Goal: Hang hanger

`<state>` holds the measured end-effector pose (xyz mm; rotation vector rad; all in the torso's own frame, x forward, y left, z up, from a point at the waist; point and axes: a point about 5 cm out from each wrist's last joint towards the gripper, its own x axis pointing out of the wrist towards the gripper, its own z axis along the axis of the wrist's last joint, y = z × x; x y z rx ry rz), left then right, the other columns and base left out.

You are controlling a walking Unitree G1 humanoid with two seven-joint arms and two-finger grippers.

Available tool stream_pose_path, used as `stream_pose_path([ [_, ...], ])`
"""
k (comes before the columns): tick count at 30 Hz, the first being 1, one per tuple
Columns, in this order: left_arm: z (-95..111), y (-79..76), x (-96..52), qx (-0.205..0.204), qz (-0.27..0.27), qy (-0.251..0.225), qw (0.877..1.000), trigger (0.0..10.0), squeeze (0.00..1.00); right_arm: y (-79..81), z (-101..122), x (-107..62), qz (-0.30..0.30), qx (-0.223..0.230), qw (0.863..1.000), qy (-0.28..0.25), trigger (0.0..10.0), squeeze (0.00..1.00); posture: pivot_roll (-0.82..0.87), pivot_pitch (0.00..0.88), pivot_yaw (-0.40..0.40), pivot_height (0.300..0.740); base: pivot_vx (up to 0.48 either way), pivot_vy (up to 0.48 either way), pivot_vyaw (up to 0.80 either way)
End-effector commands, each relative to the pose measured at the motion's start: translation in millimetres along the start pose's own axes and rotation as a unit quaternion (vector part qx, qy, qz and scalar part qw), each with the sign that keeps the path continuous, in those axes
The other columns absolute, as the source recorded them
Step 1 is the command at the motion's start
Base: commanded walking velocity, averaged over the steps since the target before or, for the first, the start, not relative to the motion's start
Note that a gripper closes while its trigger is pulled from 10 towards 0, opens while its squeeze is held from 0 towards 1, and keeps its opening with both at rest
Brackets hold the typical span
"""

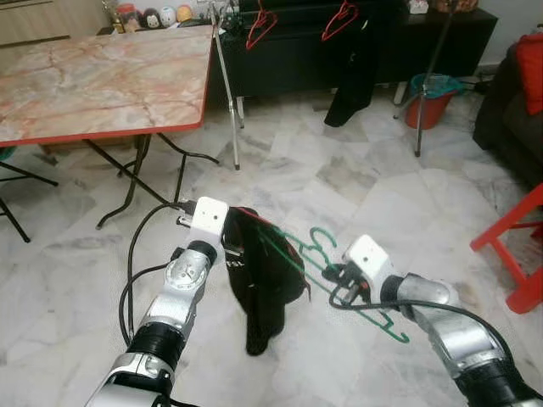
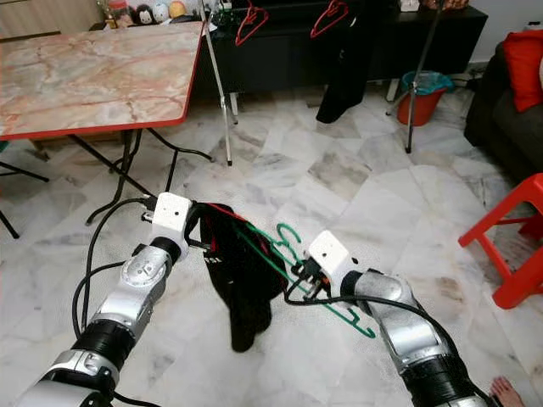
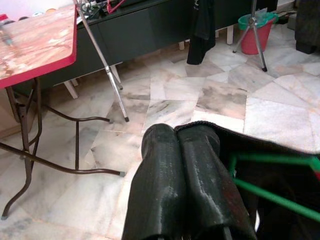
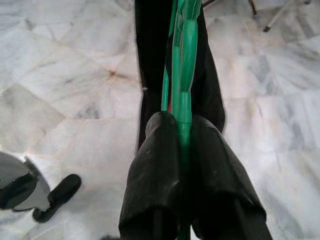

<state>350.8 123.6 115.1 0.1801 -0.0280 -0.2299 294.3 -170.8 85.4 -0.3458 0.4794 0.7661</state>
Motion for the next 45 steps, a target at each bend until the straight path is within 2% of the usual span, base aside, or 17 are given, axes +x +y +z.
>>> stream_pose_path([
  [1,-0.7,4.2,0.2,-0.004,0.012,0.005,1.0,0.0,0.0,5.7,3.6,-3.6,0.025,-0.022,0.999,-0.011,0.0,0.0,-0.19,0.06,0.073,0.74,0.0,0.0,0.0],
  [6,0.9,3.5,1.7,-0.004,0.011,0.003,1.0,0.0,0.0,23.7,-1.4,-14.5,0.114,-0.04,0.993,-0.014,0.0,0.0,-0.2,0.058,0.074,0.74,0.0,0.0,0.0],
  [19,-2.1,3.7,1.9,0.002,0.009,0.012,1.0,0.0,0.0,38.7,-5.1,-28.3,0.171,-0.044,0.984,-0.009,0.0,0.0,-0.2,0.059,0.081,0.74,0.0,0.0,0.0],
  [25,-14.2,8.5,-1.5,0.016,0.02,0.042,0.999,0.0,0.0,39.0,-2.9,-32.4,0.158,-0.048,0.986,-0.02,0.0,0.0,-0.2,0.059,0.081,0.74,0.0,0.0,0.0],
  [28,-23.0,18.7,-6.1,0.012,0.053,0.062,0.997,0.0,0.0,33.4,-1.2,-33.3,0.104,-0.029,0.993,-0.048,0.0,0.0,-0.2,0.06,0.078,0.74,0.0,0.0,0.0],
  [29,-27.3,25.6,-8.9,0.0,0.075,0.071,0.995,0.0,0.0,26.8,-2.3,-33.2,0.055,0.001,0.996,-0.066,0.0,0.0,-0.2,0.061,0.076,0.74,0.0,0.0,0.0],
  [30,-27.3,25.6,-8.9,0.0,0.075,0.071,0.995,0.0,0.0,26.8,-2.3,-33.2,0.055,0.001,0.996,-0.066,0.0,0.0,-0.2,0.061,0.076,0.74,0.0,0.0,0.0],
  [31,-30.2,30.8,-11.3,-0.016,0.091,0.076,0.993,0.0,0.0,20.6,-5.8,-33.9,0.002,0.021,0.997,-0.08,2.2,0.0,-0.2,0.062,0.074,0.74,0.0,0.0,0.0],
  [32,-30.9,33.2,-12.5,-0.023,0.097,0.075,0.992,0.0,0.0,17.0,-8.8,-34.8,-0.031,0.037,0.995,-0.087,8.9,0.0,-0.2,0.062,0.074,0.74,0.0,0.0,0.0],
  [33,-31.3,34.9,-13.3,-0.028,0.102,0.073,0.992,0.0,0.0,14.7,-11.0,-35.5,-0.054,0.049,0.993,-0.091,8.9,0.0,-0.2,0.064,0.074,0.74,0.0,0.0,0.0],
  [34,-31.4,36.5,-14.5,-0.04,0.106,0.068,0.991,0.5,0.0,13.2,-14.1,-36.3,-0.082,0.069,0.989,-0.103,10.0,0.0,-0.2,0.064,0.074,0.74,0.0,0.0,0.0],
  [35,-31.6,38.1,-15.5,-0.055,0.112,0.062,0.99,1.1,0.0,12.9,-17.9,-37.5,-0.108,0.093,0.983,-0.116,10.0,0.0,-0.2,0.064,0.074,0.74,0.0,0.0,0.0],
  [36,-31.6,38.1,-15.5,-0.055,0.112,0.062,0.99,1.1,0.0,12.9,-17.9,-37.5,-0.108,0.093,0.983,-0.116,10.0,0.0,-0.2,0.064,0.074,0.74,0.0,0.0,0.0],
  [37,-31.7,39.0,-16.3,-0.062,0.114,0.06,0.99,4.4,0.0,14.8,-20.8,-37.6,-0.116,0.108,0.98,-0.121,10.0,0.0,-0.2,0.064,0.074,0.74,0.0,0.0,0.0],
  [38,-31.3,39.4,-17.6,-0.08,0.117,0.051,0.989,10.0,0.0,18.4,-27.8,-36.5,-0.139,0.127,0.974,-0.126,10.0,0.0,-0.2,0.064,0.074,0.74,0.0,0.0,0.0],
  [43,-30.2,39.4,-20.8,-0.115,0.122,0.033,0.985,10.0,0.0,18.5,-45.5,-28.8,-0.215,0.173,0.952,-0.13,10.0,0.0,-0.2,0.056,0.074,0.74,0.0,0.0,0.0],
  [45,-26.1,40.5,-22.1,-0.151,0.126,0.011,0.98,10.0,0.0,11.9,-59.2,-24.2,-0.276,0.204,0.932,-0.117,10.0,0.0,-0.2,0.054,0.074,0.74,0.0,0.0,0.0],
])
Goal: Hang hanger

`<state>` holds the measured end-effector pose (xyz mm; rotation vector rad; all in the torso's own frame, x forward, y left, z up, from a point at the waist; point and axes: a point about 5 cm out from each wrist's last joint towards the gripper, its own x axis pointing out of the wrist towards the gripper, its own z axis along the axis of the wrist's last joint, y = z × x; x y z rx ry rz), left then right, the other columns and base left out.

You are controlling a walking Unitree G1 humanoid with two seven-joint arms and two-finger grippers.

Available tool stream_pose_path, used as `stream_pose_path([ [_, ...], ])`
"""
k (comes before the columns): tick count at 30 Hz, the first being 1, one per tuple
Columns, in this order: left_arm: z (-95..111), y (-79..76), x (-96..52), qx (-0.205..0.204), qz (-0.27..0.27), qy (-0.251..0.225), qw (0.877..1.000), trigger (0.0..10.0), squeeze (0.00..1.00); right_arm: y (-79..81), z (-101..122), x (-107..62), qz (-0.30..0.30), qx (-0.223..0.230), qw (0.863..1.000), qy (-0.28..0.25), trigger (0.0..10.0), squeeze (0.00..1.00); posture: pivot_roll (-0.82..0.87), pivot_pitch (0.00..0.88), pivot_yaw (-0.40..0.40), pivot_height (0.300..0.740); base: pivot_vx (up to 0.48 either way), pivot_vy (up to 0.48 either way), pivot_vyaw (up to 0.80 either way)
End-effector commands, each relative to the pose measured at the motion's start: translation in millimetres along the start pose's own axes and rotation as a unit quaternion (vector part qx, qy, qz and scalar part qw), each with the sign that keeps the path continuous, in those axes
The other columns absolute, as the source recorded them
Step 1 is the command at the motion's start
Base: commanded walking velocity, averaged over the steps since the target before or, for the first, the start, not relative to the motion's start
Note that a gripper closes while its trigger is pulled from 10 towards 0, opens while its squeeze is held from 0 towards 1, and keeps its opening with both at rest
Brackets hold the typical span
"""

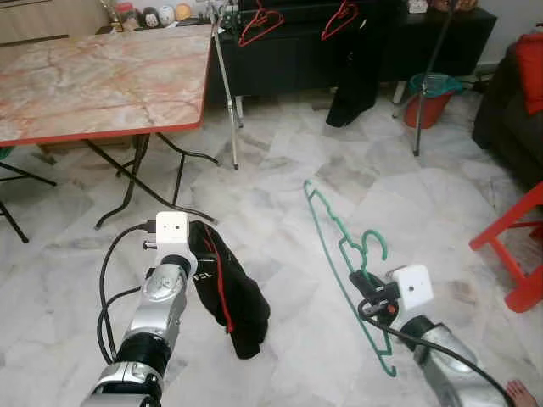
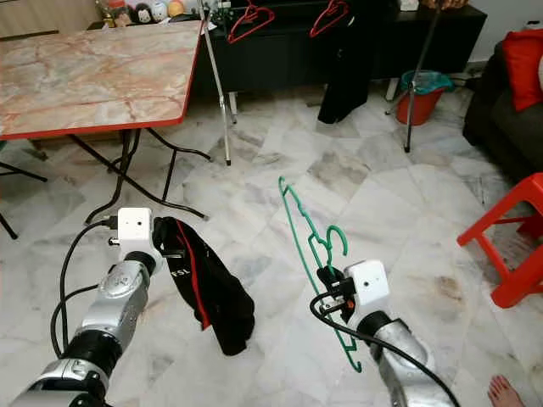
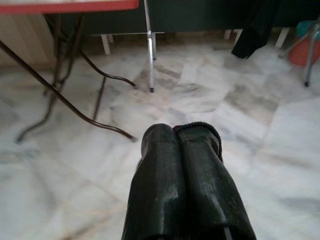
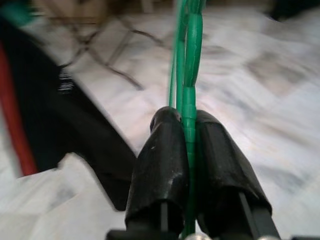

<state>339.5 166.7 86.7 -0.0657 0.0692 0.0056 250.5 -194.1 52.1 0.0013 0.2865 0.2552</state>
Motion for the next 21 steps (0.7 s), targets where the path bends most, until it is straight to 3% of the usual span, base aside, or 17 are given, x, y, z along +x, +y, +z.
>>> stream_pose_path([
  [1,10.3,4.6,-0.5,-0.03,0.006,-0.032,0.999,10.0,0.0,-10.8,-4.1,1.8,-0.054,0.012,0.998,-0.004,10.0,0.0,-0.2,0.054,0.074,0.74,0.0,0.0,0.0],
  [6,33.6,7.2,-4.5,-0.106,0.004,-0.102,0.989,10.0,0.0,-25.8,-40.1,5.8,-0.158,0.07,0.984,0.035,10.0,0.0,-0.2,0.03,0.07,0.74,0.0,0.0,0.0],
  [9,37.5,8.7,-5.4,-0.12,0.006,-0.113,0.986,10.0,0.0,-25.9,-50.3,6.2,-0.171,0.09,0.98,0.05,10.0,0.0,-0.19,0.022,0.07,0.74,0.0,0.0,0.0],
  [13,55.3,12.5,-8.1,-0.164,0.017,-0.153,0.974,10.0,0.0,-24.6,-76.3,5.2,-0.214,0.144,0.962,0.091,10.0,0.0,-0.19,0.0,0.066,0.74,0.0,0.0,0.0],
  [21,69.6,6.8,-11.1,-0.161,0.003,-0.183,0.97,10.0,0.0,-20.8,-98.9,-1.6,-0.241,0.154,0.948,0.141,10.0,0.0,-0.2,0.0,0.065,0.74,0.0,0.0,0.0],
])
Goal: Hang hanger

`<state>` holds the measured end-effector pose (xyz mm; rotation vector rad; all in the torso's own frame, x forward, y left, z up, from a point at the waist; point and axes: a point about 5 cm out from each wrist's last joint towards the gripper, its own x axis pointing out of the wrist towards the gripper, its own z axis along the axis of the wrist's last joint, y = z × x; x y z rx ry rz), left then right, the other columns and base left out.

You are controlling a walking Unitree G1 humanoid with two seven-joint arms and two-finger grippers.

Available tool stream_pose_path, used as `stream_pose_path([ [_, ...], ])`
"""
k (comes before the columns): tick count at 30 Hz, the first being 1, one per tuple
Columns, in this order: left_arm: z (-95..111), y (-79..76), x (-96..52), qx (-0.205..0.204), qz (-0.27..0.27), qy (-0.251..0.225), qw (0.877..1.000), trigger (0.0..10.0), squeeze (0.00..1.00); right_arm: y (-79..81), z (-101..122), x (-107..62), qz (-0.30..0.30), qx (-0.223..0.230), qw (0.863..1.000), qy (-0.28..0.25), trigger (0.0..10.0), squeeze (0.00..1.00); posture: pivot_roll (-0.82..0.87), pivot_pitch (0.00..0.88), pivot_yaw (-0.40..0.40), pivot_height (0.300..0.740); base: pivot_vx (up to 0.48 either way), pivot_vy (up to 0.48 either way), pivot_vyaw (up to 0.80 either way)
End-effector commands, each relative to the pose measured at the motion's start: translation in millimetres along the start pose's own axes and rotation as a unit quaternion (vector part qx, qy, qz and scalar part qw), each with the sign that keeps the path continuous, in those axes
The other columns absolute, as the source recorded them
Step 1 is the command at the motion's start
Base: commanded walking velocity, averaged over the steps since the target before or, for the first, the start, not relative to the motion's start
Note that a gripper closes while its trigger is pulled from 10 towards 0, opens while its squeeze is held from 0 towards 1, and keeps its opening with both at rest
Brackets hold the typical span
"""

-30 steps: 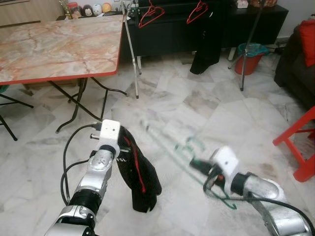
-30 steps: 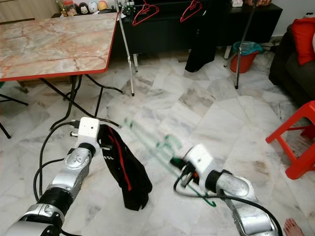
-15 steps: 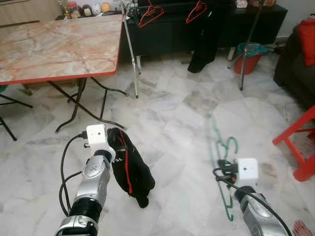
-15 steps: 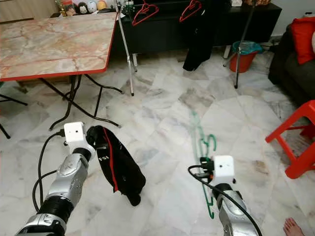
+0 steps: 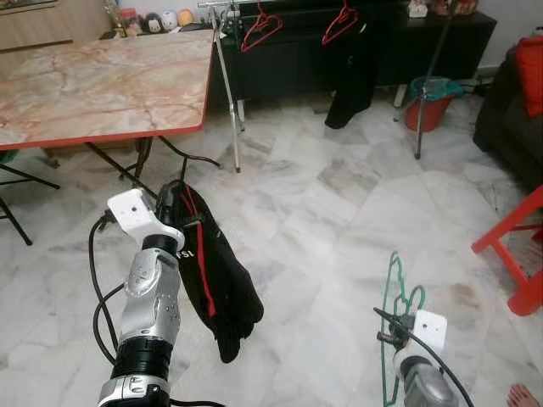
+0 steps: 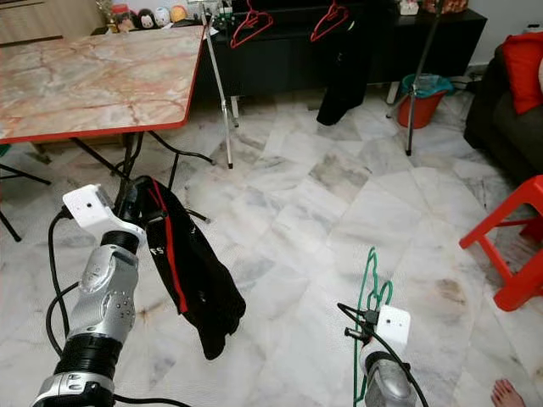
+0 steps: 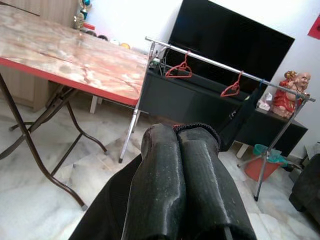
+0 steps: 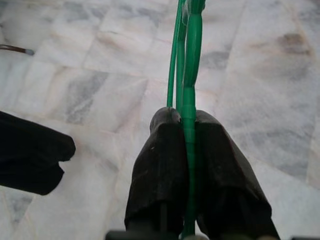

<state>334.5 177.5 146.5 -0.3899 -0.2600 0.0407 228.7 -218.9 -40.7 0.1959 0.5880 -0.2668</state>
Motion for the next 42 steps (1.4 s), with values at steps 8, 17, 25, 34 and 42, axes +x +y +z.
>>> stream_pose_path([
  [8,9.0,-13.0,-4.2,0.015,-0.036,-0.009,0.999,10.0,0.0,-8.9,-37.0,-9.5,-0.045,0.019,0.997,0.067,10.0,0.0,-0.19,0.0,0.065,0.74,0.0,0.0,0.0],
  [17,7.3,-16.3,-3.3,0.025,-0.041,0.004,0.999,10.0,0.0,-10.2,-51.4,-15.9,-0.045,0.01,0.995,0.089,10.0,0.0,-0.18,0.0,0.066,0.74,0.0,0.0,0.0],
  [25,7.4,-19.9,-1.1,0.024,-0.047,0.011,0.999,10.0,0.0,-9.6,-57.2,-18.1,-0.043,0.002,0.994,0.102,10.0,0.0,-0.18,0.019,0.07,0.74,0.0,0.031,0.0],
  [34,6.8,-21.4,-1.1,0.028,-0.052,0.018,0.998,10.0,0.0,-10.3,-64.5,-21.5,-0.04,-0.014,0.992,0.119,10.0,0.0,-0.17,0.027,0.073,0.74,0.0,0.247,0.0],
  [42,7.6,-22.3,-0.3,0.03,-0.053,0.02,0.998,10.0,0.0,-17.6,-65.9,-23.4,-0.045,-0.03,0.991,0.123,10.0,0.0,-0.17,0.031,0.073,0.74,0.0,0.246,0.44],
])
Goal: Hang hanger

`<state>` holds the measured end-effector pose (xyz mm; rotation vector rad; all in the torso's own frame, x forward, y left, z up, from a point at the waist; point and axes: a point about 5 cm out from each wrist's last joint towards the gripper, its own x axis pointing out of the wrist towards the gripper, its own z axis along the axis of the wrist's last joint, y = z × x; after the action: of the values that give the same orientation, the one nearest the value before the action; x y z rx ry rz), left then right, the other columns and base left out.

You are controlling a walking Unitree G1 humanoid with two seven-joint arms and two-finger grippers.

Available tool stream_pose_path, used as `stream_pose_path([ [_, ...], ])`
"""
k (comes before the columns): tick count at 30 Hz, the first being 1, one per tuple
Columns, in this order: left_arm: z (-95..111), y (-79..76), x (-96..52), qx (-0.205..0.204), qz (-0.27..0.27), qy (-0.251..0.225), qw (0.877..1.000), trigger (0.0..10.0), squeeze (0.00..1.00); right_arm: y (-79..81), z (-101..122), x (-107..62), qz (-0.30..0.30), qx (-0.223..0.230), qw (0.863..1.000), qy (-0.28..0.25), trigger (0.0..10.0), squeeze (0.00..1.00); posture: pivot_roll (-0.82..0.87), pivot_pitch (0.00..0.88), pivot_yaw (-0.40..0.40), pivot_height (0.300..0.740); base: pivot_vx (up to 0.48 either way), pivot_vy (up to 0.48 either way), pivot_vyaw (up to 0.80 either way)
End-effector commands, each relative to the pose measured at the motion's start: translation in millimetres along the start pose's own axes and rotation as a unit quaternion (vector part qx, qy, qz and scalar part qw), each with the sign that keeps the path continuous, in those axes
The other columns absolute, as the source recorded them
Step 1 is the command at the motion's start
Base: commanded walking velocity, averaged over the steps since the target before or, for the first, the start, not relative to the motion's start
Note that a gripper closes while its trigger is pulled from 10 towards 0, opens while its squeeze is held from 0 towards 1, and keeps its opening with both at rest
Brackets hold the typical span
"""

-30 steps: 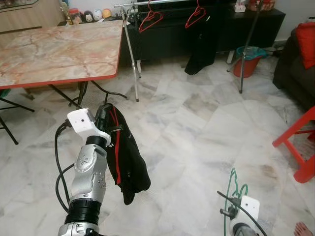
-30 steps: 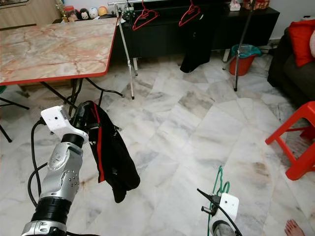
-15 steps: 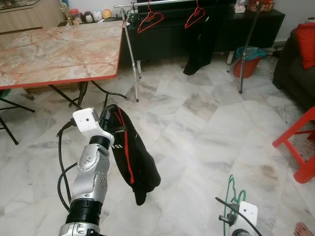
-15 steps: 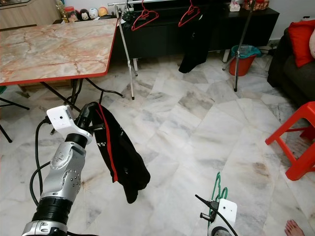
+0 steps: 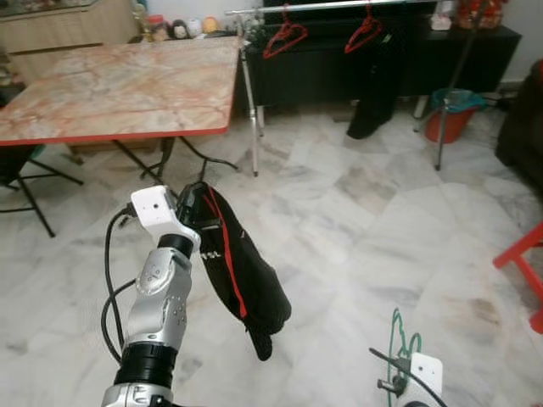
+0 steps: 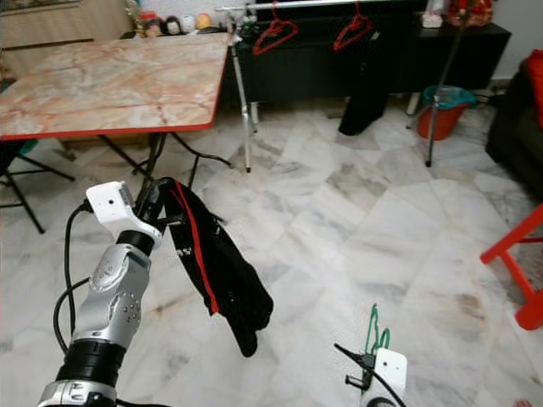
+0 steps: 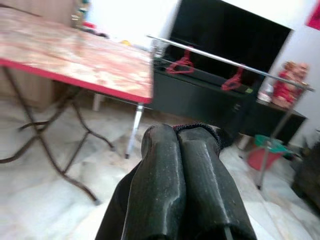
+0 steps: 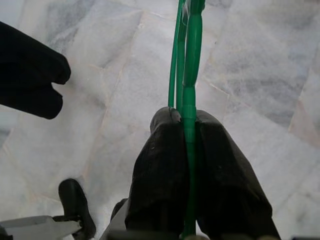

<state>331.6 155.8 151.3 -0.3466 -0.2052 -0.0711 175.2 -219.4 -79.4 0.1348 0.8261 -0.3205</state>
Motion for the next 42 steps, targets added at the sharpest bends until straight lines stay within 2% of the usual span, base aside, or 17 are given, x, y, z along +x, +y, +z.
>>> stream_pose_path([
  [1,11.0,-0.2,2.7,0.016,-0.002,-0.017,1.0,10.0,0.0,3.1,-7.7,-1.6,0.006,0.004,1.0,0.015,10.0,0.0,-0.17,0.031,0.074,0.74,0.0,0.247,0.8],
  [12,12.3,-0.7,3.4,0.019,-0.003,-0.018,1.0,10.0,0.0,4.6,-10.1,-2.2,0.015,0.008,1.0,0.021,10.0,0.0,-0.17,0.033,0.074,0.74,0.0,0.243,0.04],
  [20,13.3,-0.6,4.0,0.021,-0.001,-0.018,1.0,10.0,0.0,3.1,-14.7,-3.9,0.021,-0.003,0.999,0.024,10.0,0.0,-0.17,0.034,0.074,0.74,0.0,0.03,0.0],
  [33,14.3,-0.8,4.6,0.02,-0.001,-0.019,1.0,10.0,0.0,12.9,-8.4,-1.8,0.032,-0.008,0.999,0.015,10.0,0.0,-0.17,0.034,0.075,0.74,0.0,0.0,0.0],
  [42,14.0,-1.4,4.8,0.019,-0.001,-0.017,1.0,10.0,0.0,14.2,-5.5,-1.1,0.032,0.0,0.999,0.01,10.0,0.0,-0.17,0.036,0.075,0.74,0.0,0.257,0.0],
])
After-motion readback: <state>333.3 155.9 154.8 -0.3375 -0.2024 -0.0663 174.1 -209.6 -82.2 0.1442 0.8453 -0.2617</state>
